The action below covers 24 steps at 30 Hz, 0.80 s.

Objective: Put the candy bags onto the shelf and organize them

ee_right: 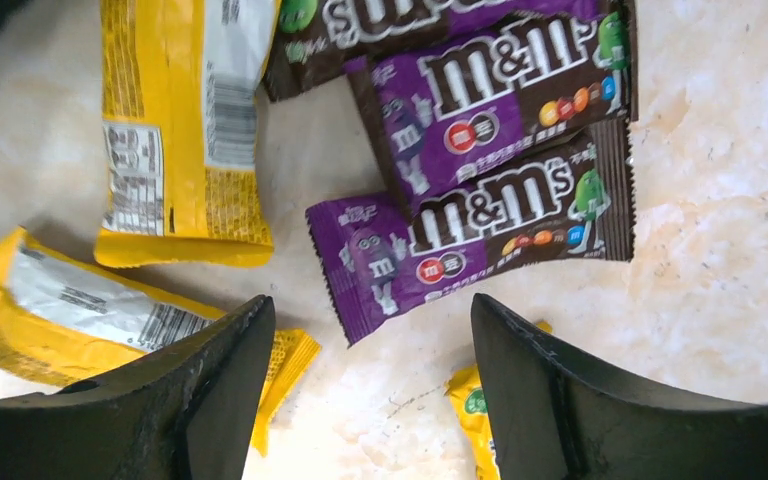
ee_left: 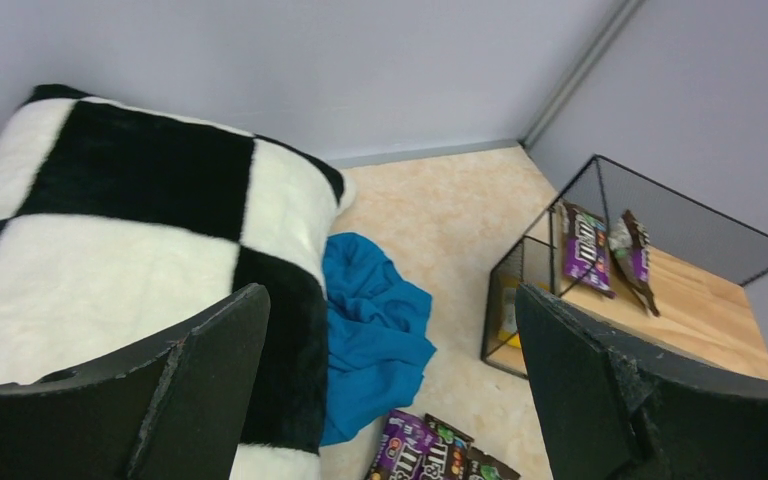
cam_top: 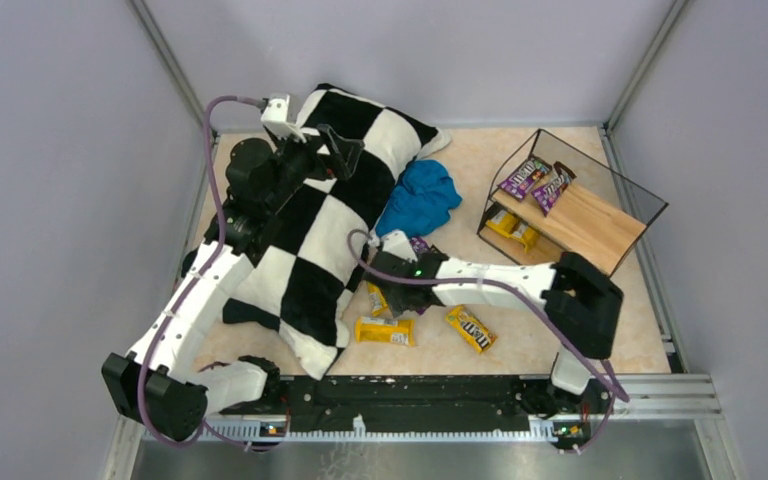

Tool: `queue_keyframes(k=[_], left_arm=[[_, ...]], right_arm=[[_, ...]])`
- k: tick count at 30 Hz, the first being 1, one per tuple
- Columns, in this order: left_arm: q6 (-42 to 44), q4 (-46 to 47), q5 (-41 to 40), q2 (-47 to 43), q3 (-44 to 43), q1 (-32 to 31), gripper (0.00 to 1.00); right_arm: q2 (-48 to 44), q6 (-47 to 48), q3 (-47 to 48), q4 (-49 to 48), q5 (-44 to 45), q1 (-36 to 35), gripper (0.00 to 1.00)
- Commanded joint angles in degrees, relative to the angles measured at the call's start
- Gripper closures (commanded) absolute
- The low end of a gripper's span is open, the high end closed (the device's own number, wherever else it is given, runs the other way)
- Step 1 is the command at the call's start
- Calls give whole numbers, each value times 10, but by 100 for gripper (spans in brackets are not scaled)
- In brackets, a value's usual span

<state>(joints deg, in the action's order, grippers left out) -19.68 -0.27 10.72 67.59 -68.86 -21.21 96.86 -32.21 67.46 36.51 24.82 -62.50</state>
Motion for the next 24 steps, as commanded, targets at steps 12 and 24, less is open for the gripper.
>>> queue_keyframes(k=[12,24], left_arm=[[12,-15,-154,-41,2,7,1],[6,-14,-139,-39,2,11,1]], right_arm=[[243,49,181,205,225,-103,61],[273,56,161,187,257,-108,83]])
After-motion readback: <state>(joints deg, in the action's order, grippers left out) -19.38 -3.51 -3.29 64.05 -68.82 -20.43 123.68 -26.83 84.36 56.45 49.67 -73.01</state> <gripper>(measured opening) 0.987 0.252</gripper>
